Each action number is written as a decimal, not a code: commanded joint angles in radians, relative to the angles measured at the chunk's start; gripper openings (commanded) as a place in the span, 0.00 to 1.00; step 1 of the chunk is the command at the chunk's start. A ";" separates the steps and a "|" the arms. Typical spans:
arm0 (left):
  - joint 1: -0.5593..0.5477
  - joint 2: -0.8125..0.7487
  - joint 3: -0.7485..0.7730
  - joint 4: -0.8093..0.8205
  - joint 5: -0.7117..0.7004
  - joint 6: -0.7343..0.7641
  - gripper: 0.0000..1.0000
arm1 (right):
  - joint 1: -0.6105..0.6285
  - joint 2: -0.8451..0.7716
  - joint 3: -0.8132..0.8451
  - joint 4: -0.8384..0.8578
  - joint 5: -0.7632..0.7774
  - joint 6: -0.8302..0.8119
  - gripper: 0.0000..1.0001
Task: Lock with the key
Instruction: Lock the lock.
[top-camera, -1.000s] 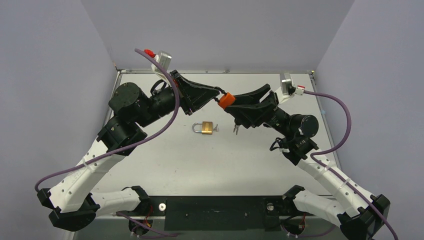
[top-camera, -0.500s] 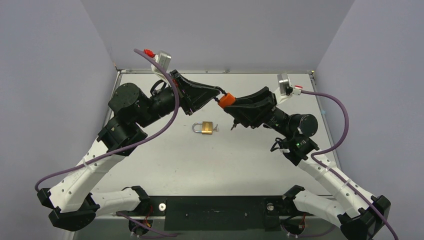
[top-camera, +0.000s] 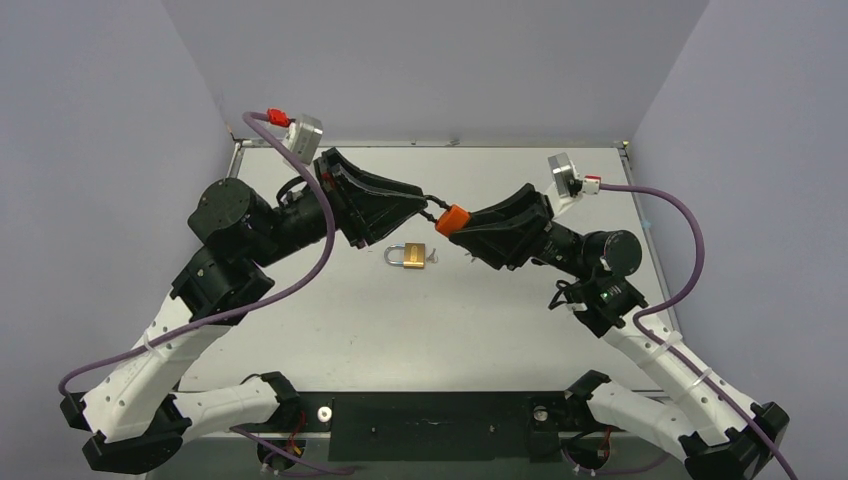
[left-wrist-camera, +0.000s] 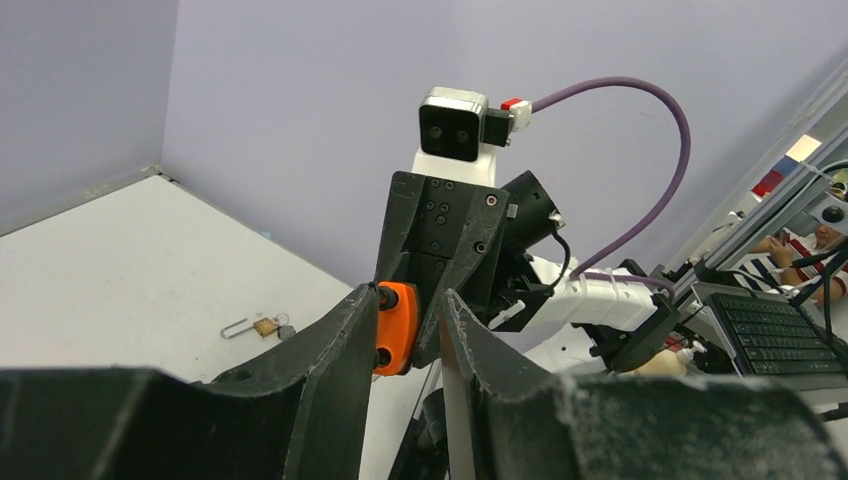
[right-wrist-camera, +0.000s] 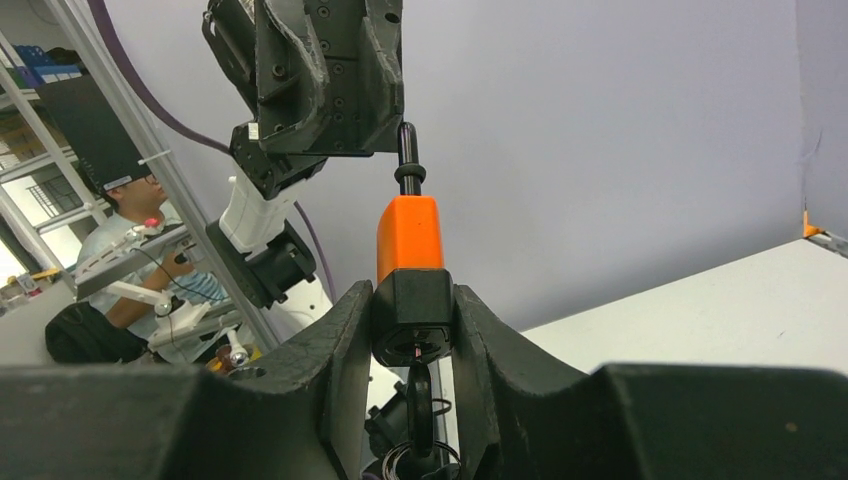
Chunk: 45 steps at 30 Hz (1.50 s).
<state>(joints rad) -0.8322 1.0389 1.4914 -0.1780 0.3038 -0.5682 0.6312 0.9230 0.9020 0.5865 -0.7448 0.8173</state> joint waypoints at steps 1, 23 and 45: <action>-0.003 0.007 0.069 -0.065 0.061 0.039 0.27 | 0.008 -0.035 0.054 0.027 -0.033 -0.006 0.00; -0.002 0.063 0.192 -0.310 0.207 0.242 0.32 | 0.018 -0.066 0.064 -0.036 -0.074 -0.025 0.00; 0.021 0.079 0.209 -0.312 0.221 0.229 0.26 | 0.027 -0.073 0.066 -0.107 -0.069 -0.081 0.00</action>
<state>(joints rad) -0.8177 1.1213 1.6581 -0.5205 0.4957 -0.3328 0.6498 0.8646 0.9222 0.4320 -0.8200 0.7662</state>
